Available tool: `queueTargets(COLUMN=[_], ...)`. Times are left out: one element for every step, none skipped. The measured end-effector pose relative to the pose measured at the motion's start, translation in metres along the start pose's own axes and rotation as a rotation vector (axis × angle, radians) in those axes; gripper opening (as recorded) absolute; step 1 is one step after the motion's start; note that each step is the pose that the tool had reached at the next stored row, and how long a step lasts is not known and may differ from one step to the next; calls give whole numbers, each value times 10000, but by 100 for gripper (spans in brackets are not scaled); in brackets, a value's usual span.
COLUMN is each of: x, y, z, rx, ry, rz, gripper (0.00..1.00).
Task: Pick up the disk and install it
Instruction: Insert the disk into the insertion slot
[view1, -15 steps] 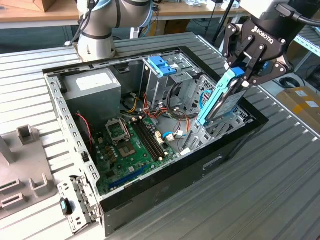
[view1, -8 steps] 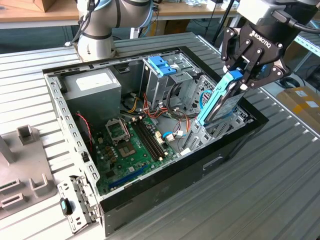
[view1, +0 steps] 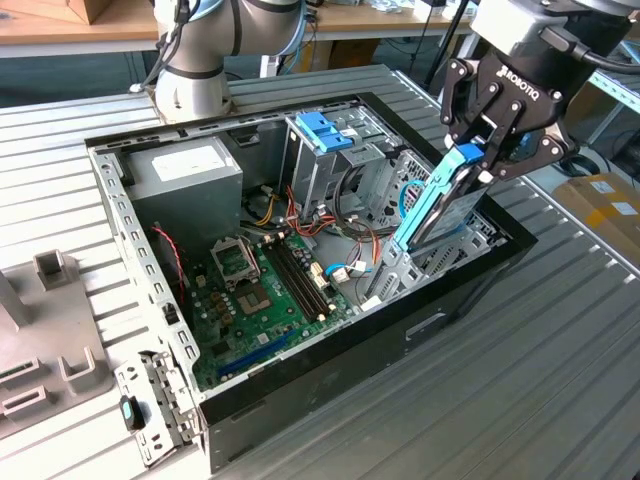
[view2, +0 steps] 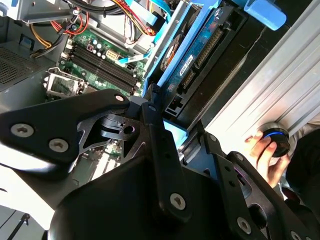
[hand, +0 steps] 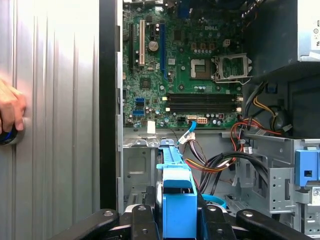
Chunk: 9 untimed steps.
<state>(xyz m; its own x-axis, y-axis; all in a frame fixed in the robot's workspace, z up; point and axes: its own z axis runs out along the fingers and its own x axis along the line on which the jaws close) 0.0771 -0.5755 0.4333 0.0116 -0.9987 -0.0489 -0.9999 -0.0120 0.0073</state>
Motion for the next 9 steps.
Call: queueTargets(x=[0, 1, 1, 1, 1, 2, 2, 2, 2], y=[0, 0, 0, 0, 0, 0, 0, 0, 0], z=[4, 9, 16, 23, 26, 30, 34, 36, 39], rx=[0, 0, 0, 0, 0, 0, 0, 0, 0], ry=[-1, -1, -1, -1, -1, -1, -1, 0, 0], rz=[0, 0, 0, 0, 0, 0, 0, 0, 0], gripper=[37, 37, 37, 37, 37, 37, 37, 37, 37])
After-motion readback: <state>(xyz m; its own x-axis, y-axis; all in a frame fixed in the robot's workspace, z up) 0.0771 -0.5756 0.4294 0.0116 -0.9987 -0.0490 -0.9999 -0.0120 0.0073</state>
